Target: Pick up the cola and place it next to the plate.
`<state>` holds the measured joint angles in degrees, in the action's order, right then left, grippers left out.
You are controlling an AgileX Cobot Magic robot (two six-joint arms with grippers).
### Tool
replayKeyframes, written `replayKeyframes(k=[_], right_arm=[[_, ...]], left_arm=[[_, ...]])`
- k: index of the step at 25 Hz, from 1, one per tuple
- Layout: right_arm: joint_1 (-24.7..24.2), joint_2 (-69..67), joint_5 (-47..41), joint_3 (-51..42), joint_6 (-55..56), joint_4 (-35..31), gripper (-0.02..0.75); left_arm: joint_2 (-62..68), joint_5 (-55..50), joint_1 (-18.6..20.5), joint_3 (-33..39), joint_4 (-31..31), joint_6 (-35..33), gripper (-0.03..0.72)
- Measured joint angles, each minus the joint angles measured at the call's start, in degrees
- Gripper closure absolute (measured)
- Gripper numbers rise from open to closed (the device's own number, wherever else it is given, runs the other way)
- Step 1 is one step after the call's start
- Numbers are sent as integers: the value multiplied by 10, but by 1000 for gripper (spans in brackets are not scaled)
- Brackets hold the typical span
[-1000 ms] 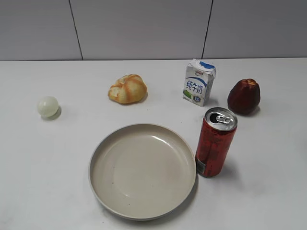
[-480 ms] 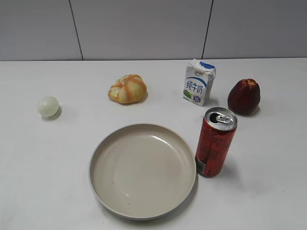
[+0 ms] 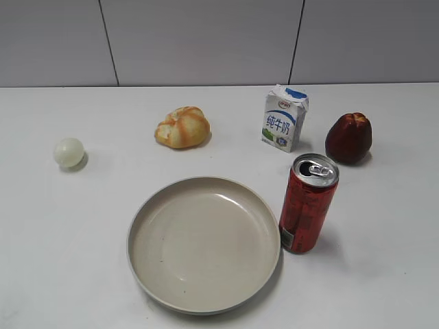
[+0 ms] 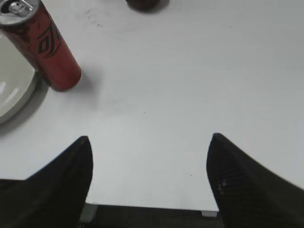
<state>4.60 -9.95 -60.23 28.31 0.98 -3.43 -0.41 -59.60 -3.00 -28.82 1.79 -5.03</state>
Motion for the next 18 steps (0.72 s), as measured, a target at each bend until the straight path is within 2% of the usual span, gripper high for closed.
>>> replayKeyframes(k=[8, 18], right_arm=[[0, 98, 0, -1, -1, -1, 144], [0, 103, 1, -1, -1, -1, 144]], left_arm=[[0, 0, 0, 0, 0, 0, 452], [0, -1, 0, 0, 0, 0, 452]])
